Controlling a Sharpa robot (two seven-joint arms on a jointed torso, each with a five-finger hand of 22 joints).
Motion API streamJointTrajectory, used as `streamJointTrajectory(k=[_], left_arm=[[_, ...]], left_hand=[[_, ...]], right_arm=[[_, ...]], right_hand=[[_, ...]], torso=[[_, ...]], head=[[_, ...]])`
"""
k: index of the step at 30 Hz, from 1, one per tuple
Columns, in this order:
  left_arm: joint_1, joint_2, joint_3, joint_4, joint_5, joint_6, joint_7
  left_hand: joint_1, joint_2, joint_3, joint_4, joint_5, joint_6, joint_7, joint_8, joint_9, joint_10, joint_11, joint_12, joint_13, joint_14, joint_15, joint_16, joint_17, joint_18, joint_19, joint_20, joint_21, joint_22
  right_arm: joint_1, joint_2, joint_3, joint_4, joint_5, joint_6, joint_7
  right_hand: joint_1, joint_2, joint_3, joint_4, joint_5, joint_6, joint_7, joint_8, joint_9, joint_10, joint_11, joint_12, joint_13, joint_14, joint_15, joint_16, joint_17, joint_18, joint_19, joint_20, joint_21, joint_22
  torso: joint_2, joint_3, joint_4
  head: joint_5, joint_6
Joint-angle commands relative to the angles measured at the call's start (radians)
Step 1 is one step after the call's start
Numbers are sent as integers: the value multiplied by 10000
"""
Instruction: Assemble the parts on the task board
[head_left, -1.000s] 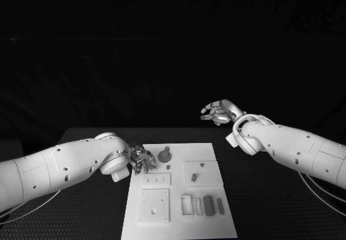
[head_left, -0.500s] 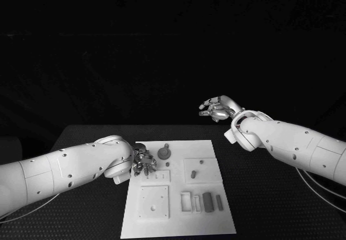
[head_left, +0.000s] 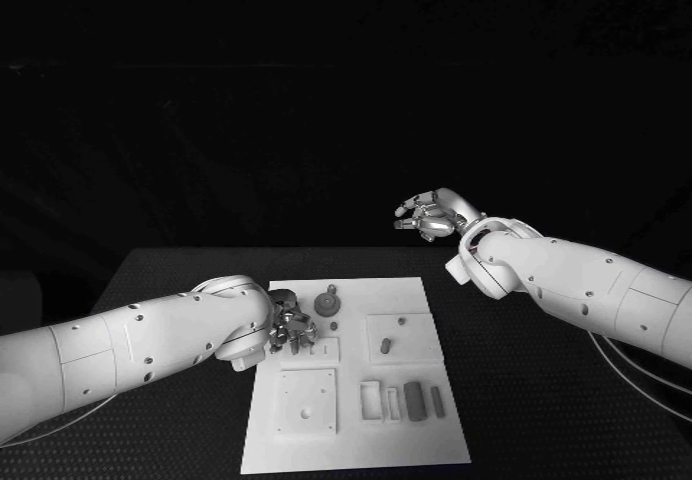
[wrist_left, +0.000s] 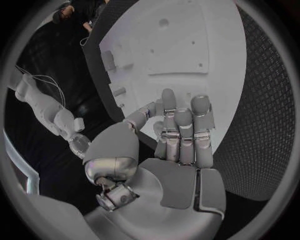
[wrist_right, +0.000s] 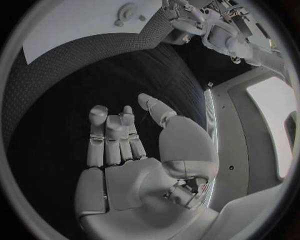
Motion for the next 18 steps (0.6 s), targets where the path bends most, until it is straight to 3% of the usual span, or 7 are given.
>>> streamJointTrajectory(k=[1, 18], left_arm=[[-40, 56, 6, -7, -517, -129, -75], [-176, 193, 7, -165, -608, -26, -151]], left_hand=[[75, -10, -11, 78, -50, 773, -613, 39, 606, 11, -97, 73, 13, 343, -280, 59, -21, 380, 148, -132, 68, 256], [38, -18, -21, 128, -93, 837, -660, 106, 728, 31, -148, 267, 78, 445, -332, 215, -118, 374, 203, -160, 273, 252]], right_arm=[[7, 18, 8, 5, 35, 184, 91], [7, 26, 8, 7, 17, 258, 72]], right_hand=[[-7, 71, -68, 0, 43, -95, 127, -60, -15, -71, 14, 43, -14, -79, 17, -8, -16, 400, -62, 33, -44, 109], [-18, 96, -70, 5, 45, -101, 130, -68, -20, -83, 17, 49, -28, -89, 21, -5, -23, 400, -69, 38, -48, 110]], torso=[[1, 5, 5], [8, 7, 2]], head=[[-8, -47], [-34, -31]])
